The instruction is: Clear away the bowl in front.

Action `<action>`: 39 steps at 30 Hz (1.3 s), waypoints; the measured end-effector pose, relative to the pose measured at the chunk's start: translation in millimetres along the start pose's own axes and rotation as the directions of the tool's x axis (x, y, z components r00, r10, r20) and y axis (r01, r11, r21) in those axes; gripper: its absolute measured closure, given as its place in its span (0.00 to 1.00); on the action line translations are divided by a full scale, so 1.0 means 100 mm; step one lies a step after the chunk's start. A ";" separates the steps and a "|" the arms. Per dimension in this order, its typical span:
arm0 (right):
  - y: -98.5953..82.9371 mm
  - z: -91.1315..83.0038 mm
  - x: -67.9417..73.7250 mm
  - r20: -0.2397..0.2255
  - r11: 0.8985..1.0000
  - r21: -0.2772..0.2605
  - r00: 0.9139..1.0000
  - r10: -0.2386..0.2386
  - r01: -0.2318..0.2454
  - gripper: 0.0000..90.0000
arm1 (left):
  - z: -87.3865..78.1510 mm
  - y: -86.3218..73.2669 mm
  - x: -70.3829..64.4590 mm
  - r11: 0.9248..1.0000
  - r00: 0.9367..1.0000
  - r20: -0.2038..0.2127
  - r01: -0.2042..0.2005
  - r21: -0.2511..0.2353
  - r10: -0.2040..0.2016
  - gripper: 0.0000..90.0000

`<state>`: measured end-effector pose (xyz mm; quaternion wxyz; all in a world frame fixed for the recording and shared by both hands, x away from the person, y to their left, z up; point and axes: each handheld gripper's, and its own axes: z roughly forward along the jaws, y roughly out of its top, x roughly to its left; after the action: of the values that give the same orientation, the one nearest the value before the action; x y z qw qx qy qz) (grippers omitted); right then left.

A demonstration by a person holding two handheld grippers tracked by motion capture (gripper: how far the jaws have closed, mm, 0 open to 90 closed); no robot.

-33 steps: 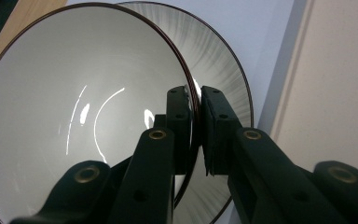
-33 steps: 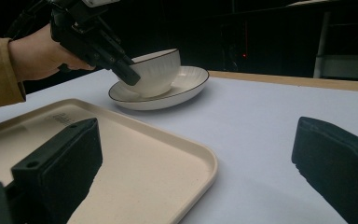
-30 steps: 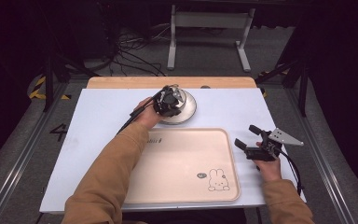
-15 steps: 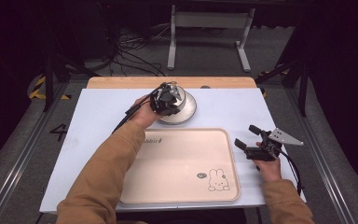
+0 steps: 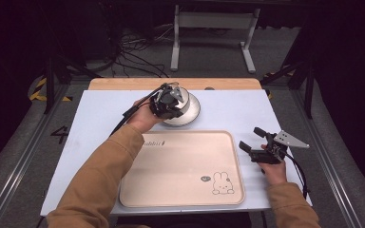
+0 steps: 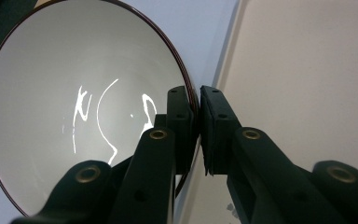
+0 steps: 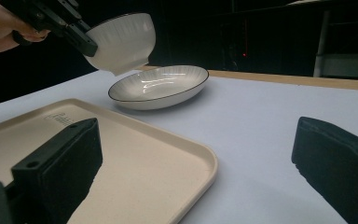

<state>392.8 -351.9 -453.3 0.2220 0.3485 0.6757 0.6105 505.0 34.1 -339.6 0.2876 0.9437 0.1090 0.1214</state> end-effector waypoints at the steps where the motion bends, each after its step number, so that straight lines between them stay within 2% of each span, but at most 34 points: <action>1: 0.00 0.00 0.00 0.000 1.000 0.000 1.000 0.000 0.000 0.02 | -0.01 0.00 -0.01 1.000 1.000 0.006 -0.003 -0.002 0.003 0.93; 11: 0.00 0.00 0.00 0.001 1.000 0.001 1.000 -0.001 0.001 0.02 | -0.13 -0.04 -0.13 1.000 1.000 0.024 -0.015 -0.015 0.016 0.93; 18: 0.00 0.00 0.00 0.003 1.000 0.001 1.000 -0.002 0.002 0.02 | -0.27 -0.10 -0.26 0.998 0.998 0.049 -0.027 -0.055 0.030 0.93; 30: 0.00 0.00 0.00 0.004 1.000 0.000 1.000 -0.002 0.002 0.02 | -0.38 -0.23 -0.40 0.996 0.995 0.079 -0.061 -0.068 0.067 0.93; 39: 0.00 0.00 0.00 0.004 1.000 0.000 1.000 -0.003 0.003 0.02 | -0.49 -0.28 -0.51 0.992 0.991 0.093 -0.085 -0.098 0.094 0.93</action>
<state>393.1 -351.7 -453.6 0.2241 0.3487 0.6759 0.6094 438.3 67.7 -324.4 0.3308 0.9380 0.0465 0.0928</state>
